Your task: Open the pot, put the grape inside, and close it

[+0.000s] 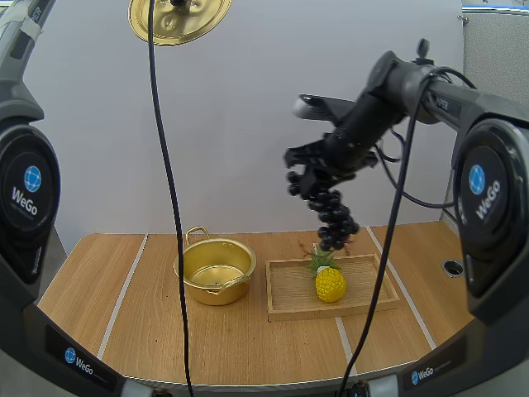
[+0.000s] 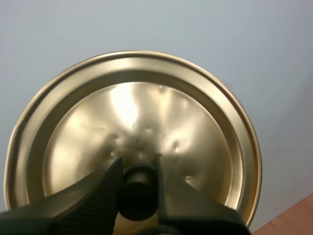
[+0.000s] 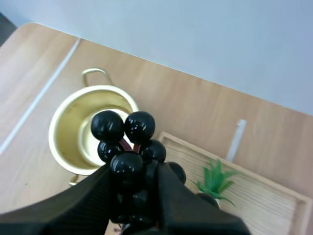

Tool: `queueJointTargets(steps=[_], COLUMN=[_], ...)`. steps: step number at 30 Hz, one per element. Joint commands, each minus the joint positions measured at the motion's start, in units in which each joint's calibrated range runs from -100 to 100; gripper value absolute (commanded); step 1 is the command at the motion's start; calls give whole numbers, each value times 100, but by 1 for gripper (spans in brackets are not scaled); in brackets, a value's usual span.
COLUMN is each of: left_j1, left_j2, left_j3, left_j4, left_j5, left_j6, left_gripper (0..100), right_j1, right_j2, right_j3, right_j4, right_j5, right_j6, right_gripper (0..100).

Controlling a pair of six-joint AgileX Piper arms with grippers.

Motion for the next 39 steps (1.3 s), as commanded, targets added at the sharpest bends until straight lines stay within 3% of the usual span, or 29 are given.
queueJointTargets(steps=[1, 8, 14, 39], left_j1=[-15, -15, -15, -15], left_j2=[-18, -18, -18, -18], left_j3=[-60, -60, -60, -60], left_j4=[48, 48, 48, 48], left_j5=[-216, -216, -216, -216], left_j6=[-27, -27, -27, -27], left_gripper=[0, 0, 0, 0], right_j1=[439, 1033, 1286, 1639], right_j2=[44, 583, 1205, 3234], right_j3=[-412, -858, -1257, -2550], right_j4=[-184, -203, -203, 119], right_j5=[29, 29, -193, -390], right_j6=[291, 544, 564, 575], right_gripper=[0, 0, 0, 0])
